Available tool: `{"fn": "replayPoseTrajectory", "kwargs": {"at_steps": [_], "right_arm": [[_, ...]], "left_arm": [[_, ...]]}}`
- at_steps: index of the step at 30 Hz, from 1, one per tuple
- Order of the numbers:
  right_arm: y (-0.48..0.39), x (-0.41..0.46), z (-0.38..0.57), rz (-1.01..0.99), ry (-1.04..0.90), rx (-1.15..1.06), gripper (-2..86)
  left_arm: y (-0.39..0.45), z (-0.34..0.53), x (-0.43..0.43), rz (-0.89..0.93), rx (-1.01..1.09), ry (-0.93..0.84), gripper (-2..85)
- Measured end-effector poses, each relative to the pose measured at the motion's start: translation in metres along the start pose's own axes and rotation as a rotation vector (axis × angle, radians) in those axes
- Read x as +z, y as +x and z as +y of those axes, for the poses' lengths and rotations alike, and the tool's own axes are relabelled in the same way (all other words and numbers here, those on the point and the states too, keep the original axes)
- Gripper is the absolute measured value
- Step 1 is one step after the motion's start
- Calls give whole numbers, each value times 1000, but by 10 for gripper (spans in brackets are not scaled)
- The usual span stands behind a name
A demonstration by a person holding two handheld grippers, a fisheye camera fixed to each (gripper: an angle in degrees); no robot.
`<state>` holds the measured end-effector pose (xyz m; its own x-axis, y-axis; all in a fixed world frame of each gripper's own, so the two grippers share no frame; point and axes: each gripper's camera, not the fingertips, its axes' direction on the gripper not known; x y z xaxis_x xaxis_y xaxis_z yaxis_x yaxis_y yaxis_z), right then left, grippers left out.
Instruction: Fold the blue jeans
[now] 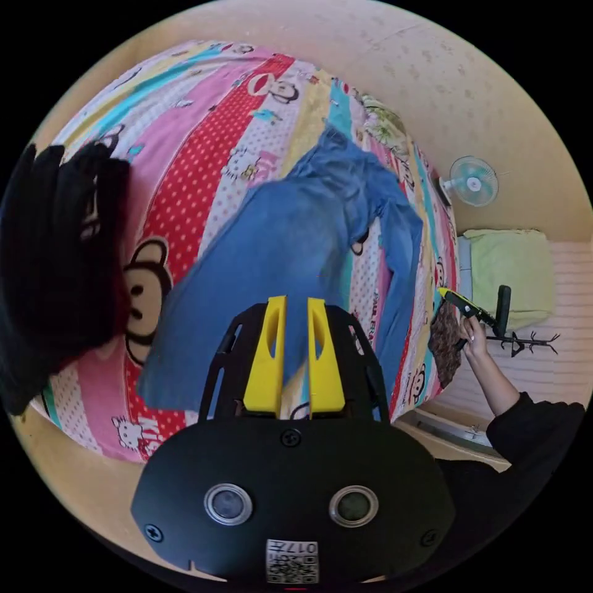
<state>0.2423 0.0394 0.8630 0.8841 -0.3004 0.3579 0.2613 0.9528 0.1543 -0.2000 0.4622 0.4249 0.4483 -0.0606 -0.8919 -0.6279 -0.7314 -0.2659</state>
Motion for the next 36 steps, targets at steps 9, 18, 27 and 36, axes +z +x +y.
{"fn": "replayPoseTrajectory", "kwargs": {"at_steps": [9,18,27,36], "right_arm": [[-97,109,10,-421,-197,-15,94],[-220,255,-128,-626,-242,-1,119],[-213,267,-83,-784,-278,34,35],[-262,295,-13,-396,-491,-45,52]], "left_arm": [[-104,-22,-103,-154,-186,226,111],[-206,-150,-105,-116,-196,185,152],[-218,-147,-166,90,42,9,37],[-271,-115,-154,143,-72,-201,52]]}}
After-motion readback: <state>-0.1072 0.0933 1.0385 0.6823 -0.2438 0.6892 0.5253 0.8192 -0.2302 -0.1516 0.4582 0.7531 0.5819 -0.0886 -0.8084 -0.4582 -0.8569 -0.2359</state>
